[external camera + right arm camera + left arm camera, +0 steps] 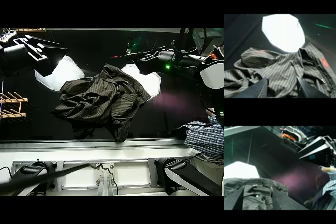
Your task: Fold the clothes and pants, and hang the long-sleeved shirts on hangers.
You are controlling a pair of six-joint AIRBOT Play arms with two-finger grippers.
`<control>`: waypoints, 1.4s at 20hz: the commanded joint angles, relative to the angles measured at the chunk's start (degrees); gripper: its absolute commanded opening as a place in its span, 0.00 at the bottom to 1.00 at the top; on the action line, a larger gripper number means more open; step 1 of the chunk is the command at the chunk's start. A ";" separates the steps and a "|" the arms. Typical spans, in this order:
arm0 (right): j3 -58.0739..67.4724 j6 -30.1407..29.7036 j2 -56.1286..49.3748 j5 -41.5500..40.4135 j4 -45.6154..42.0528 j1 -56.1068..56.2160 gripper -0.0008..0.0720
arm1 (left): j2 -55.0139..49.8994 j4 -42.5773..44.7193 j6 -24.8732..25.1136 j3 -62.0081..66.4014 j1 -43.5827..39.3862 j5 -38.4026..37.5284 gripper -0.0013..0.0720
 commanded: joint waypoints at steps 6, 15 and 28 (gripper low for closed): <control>-0.02 0.02 -0.02 0.00 0.02 0.07 0.58 | -0.09 -0.02 0.02 0.07 0.04 0.04 0.52; -0.02 0.02 -0.02 -2.16 0.02 0.07 0.58 | -1.62 0.04 0.00 0.07 0.04 -2.84 0.52; -0.02 0.09 -0.02 -0.50 1.20 0.07 0.58 | -26.23 7.04 -18.38 -2.25 -2.25 -1.95 0.77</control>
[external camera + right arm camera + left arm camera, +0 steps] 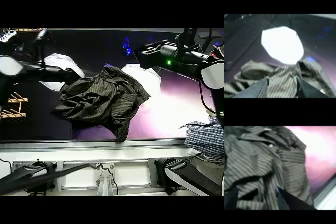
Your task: Fold the clothes and pants, and hang the long-sleeved shirts on hangers.
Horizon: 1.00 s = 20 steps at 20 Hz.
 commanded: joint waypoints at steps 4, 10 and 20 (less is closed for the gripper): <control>-0.04 4.68 -0.31 5.03 -13.38 -0.61 0.58 | -20.70 -11.93 -1.46 6.34 -3.13 4.24 0.79; -2.16 9.33 -1.92 11.41 -17.22 -12.46 0.59 | -40.13 -6.32 -6.29 30.95 -8.92 4.11 0.79; -11.98 8.13 -1.49 14.64 -15.96 -14.99 0.59 | -48.74 11.30 -9.40 42.14 -14.23 1.95 0.80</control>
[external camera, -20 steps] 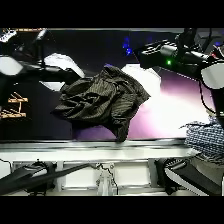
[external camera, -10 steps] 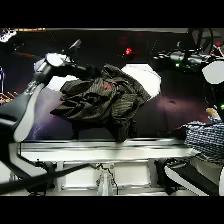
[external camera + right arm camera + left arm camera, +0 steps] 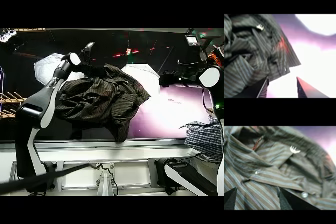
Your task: Fold the clothes and pants, and hang the long-sleeved shirts on hangers.
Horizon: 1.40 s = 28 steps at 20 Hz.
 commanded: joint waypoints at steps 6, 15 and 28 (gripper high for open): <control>-2.36 -0.22 0.17 -0.59 0.33 -0.31 0.58 | -0.87 4.09 0.94 1.14 -7.10 -0.96 0.80; -2.36 -0.83 0.17 0.28 0.20 -0.33 0.58 | -0.87 2.97 -1.46 1.14 -9.53 -3.19 0.80; -2.36 -2.14 0.17 2.14 0.20 -0.33 0.58 | -3.39 1.29 0.09 1.14 -11.63 -4.85 0.73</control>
